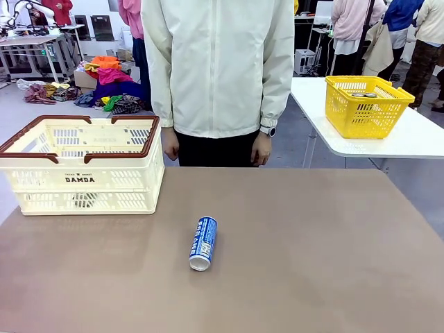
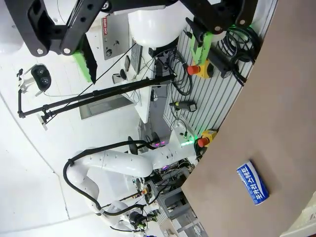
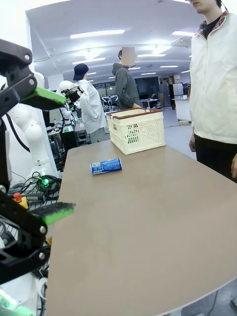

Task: Place the drinks into the Shopping basket.
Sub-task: Pick up one drink and place it into the Shopping basket.

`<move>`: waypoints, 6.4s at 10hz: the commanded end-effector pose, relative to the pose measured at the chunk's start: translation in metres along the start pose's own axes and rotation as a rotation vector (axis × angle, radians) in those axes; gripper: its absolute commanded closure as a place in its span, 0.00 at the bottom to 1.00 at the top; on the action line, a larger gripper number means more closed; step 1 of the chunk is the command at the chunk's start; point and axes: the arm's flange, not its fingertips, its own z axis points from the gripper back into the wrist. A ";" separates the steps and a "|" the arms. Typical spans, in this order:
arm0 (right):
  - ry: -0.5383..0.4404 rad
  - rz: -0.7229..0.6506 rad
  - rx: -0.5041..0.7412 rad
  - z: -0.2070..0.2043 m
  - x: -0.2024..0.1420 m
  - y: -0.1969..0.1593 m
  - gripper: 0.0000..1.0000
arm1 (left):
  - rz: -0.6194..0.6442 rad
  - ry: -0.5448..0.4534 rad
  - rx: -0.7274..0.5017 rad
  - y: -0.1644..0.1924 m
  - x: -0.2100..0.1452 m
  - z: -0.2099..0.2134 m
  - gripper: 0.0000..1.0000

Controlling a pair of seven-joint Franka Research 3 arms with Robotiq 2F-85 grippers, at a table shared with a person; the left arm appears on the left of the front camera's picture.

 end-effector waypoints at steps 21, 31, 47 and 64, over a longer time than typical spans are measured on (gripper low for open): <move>0.005 0.015 0.002 0.004 -0.001 0.001 0.00 | 0.110 0.165 1.046 -0.023 0.147 -0.419 0.00; 0.005 0.015 0.002 0.004 -0.001 0.001 0.00 | 0.268 0.003 1.309 0.139 0.162 -0.506 0.00; 0.005 0.015 0.002 0.004 -0.001 0.001 0.00 | 0.030 -0.120 0.545 -0.062 0.052 -0.191 0.00; 0.005 0.015 0.002 0.004 -0.001 0.001 0.00 | 0.299 0.085 1.468 0.119 0.195 -0.488 0.00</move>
